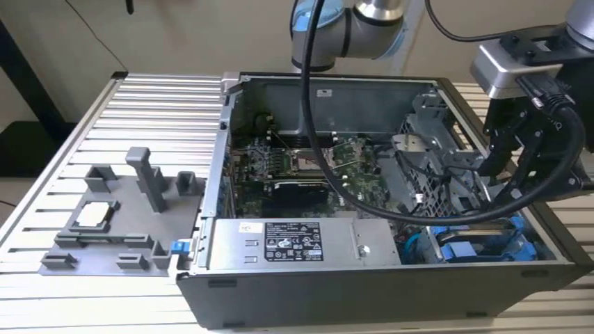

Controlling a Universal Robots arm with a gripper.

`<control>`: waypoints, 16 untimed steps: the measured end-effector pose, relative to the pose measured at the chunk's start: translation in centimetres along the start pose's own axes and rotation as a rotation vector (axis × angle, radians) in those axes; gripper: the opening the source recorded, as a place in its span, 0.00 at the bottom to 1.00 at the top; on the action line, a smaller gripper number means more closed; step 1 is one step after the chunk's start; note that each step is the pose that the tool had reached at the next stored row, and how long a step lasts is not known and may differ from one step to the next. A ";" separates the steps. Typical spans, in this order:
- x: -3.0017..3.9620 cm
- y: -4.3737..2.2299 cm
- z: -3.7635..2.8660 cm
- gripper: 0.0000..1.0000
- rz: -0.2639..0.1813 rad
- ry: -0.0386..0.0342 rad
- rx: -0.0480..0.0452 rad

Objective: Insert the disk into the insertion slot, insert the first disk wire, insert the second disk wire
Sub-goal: 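Insert the first disk wire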

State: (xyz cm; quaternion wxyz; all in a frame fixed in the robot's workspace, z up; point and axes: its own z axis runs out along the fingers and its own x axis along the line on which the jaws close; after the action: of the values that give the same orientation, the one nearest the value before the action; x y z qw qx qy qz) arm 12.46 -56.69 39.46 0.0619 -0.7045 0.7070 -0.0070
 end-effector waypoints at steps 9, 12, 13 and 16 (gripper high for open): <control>-0.16 -0.76 0.10 0.47 -0.021 -0.0045 -0.0004; -0.19 -1.11 0.15 0.47 -0.029 -0.0055 -0.0010; -0.19 -1.16 0.16 0.47 -0.032 -0.0072 -0.0013; -0.21 -1.25 0.20 0.47 -0.042 -0.0186 -0.0020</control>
State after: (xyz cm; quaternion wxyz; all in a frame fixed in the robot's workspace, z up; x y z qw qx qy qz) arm 13.72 -56.48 39.39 0.0676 -0.7194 0.6913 -0.0010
